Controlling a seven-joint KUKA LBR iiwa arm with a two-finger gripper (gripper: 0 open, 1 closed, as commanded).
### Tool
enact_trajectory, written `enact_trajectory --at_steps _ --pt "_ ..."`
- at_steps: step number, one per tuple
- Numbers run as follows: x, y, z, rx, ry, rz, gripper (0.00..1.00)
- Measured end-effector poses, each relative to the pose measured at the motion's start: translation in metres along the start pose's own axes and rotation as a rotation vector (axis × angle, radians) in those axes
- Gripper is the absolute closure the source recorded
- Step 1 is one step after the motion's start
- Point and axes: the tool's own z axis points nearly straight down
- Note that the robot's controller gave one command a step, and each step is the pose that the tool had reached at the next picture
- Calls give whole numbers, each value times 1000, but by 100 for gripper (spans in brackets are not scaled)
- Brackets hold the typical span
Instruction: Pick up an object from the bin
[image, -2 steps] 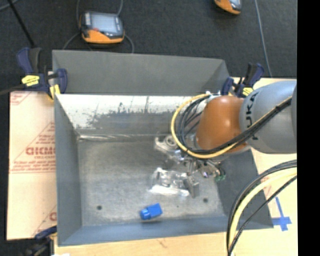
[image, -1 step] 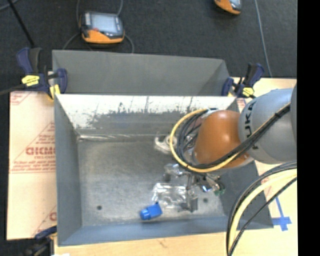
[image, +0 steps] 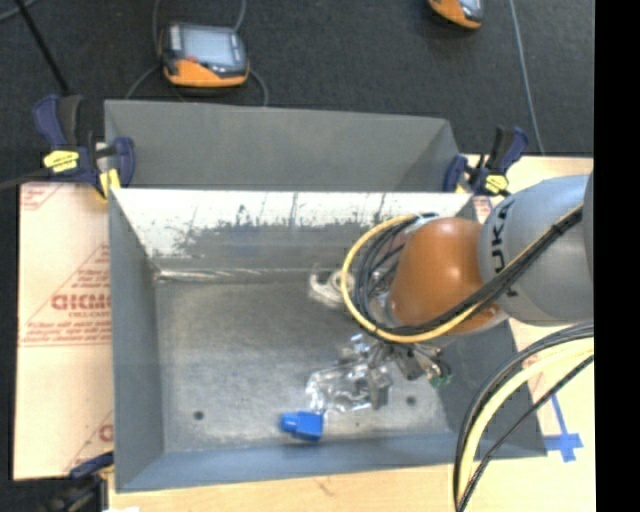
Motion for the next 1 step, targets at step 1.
enact_trajectory --at_steps 1 --pt "-5 13 -139 -2 1 -85 100"
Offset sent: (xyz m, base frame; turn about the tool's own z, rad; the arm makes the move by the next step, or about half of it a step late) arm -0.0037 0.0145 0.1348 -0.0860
